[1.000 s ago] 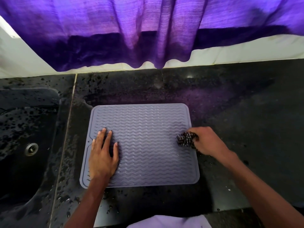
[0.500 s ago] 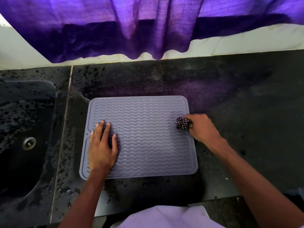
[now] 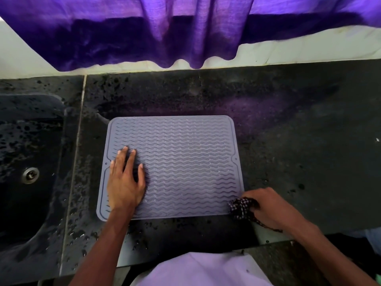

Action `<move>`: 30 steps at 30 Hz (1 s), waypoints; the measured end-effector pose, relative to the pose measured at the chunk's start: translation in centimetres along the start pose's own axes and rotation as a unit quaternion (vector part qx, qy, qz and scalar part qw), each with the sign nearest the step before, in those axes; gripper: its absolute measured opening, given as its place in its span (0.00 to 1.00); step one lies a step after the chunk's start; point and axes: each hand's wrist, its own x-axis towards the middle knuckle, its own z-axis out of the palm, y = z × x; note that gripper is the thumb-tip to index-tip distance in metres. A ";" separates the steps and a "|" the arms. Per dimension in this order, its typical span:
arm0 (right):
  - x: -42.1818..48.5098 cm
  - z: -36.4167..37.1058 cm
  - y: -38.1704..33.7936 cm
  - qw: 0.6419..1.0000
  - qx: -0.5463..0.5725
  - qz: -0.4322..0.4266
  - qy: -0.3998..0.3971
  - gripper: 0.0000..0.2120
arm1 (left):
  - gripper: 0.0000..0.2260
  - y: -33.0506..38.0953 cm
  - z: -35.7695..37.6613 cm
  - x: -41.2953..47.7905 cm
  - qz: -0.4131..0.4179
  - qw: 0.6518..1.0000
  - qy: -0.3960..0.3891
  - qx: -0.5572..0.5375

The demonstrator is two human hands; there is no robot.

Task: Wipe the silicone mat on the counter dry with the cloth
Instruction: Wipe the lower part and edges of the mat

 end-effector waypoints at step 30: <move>-2.5 0.9 -1.4 0.961 0.179 0.108 0.183 0.19 | 0.24 -0.1 0.3 -0.1 -0.004 1.000 0.005 0.004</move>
